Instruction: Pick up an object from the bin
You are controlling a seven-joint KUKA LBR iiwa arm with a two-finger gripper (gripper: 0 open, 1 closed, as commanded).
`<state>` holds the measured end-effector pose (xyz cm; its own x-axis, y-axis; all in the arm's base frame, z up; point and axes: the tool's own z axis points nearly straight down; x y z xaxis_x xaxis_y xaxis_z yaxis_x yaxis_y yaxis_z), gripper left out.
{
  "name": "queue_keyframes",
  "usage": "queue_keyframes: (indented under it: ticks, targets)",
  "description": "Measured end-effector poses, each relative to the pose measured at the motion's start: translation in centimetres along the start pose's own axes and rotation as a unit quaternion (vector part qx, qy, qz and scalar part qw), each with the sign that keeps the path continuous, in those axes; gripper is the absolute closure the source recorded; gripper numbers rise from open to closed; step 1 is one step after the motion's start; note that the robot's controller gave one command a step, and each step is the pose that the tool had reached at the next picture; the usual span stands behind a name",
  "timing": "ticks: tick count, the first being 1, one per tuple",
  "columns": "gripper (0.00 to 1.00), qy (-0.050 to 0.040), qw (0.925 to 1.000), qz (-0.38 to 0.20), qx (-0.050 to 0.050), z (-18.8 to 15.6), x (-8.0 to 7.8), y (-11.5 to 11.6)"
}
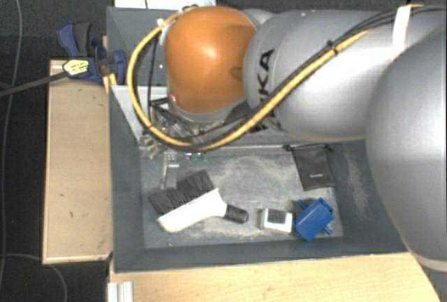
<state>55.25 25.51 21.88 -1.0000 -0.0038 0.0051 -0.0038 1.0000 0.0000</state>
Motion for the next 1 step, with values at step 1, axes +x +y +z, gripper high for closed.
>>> queue_keyframes:
  ticks: [1]
  targets:
    - [0.0,-0.0041,1.0,0.003,-0.001,-0.47,-0.21,-0.13]
